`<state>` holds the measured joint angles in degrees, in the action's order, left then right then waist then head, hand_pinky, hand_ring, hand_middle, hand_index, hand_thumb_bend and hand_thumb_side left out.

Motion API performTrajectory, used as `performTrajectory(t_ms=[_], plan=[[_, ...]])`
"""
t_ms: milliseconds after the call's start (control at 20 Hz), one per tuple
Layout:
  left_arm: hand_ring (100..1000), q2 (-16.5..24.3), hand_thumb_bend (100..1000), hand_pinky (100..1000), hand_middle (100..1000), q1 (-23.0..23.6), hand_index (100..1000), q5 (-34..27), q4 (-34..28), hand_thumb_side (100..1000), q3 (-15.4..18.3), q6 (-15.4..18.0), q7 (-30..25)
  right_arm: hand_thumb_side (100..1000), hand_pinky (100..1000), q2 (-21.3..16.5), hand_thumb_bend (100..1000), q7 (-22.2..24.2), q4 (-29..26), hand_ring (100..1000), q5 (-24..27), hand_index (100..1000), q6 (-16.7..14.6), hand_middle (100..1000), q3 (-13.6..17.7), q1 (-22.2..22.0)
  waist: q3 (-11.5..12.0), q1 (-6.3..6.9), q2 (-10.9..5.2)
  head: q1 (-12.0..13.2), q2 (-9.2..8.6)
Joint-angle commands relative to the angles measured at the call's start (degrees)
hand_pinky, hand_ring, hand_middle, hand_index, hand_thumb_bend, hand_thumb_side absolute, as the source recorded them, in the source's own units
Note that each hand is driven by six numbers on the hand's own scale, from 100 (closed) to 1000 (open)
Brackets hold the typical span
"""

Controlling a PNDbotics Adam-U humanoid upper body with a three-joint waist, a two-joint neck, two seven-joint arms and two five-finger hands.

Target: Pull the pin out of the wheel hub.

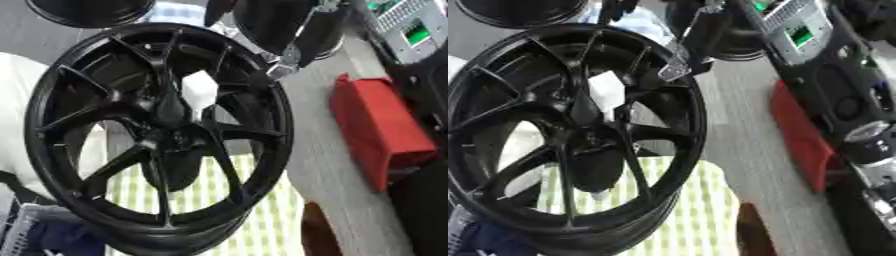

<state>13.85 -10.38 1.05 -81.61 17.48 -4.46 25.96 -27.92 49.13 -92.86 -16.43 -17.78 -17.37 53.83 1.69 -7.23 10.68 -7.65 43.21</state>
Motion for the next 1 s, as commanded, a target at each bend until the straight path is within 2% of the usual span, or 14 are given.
performTrajectory(t_ms=[50, 450, 1000], plan=[[905, 1.9, 586, 790, 573, -0.1, 710, 0.4, -0.5, 512, 0.2, -0.2, -0.2, 325, 795, -0.1, 479, -1.1, -1.8, 795, -3.5, 817, -0.5, 766, 0.3, 0.1, -0.1, 0.34, -1.51, 0.5, -0.60], [906, 2.0, 583, 791, 574, -0.2, 710, 0.6, -0.1, 515, 0.2, -0.6, -0.6, 331, 797, 0.9, 482, -2.3, -3.4, 798, -5.3, 822, 0.2, 772, -0.6, -0.6, 0.0, 0.33, -1.50, 0.6, -0.75], [907, 1.8, 578, 792, 575, -1.1, 711, 0.6, -0.1, 519, -0.4, -0.8, -1.4, 316, 764, 3.8, 479, -4.4, -0.6, 772, -7.8, 819, 3.4, 749, -1.8, -1.8, 1.3, 0.50, -0.79, -1.0, 0.00]])
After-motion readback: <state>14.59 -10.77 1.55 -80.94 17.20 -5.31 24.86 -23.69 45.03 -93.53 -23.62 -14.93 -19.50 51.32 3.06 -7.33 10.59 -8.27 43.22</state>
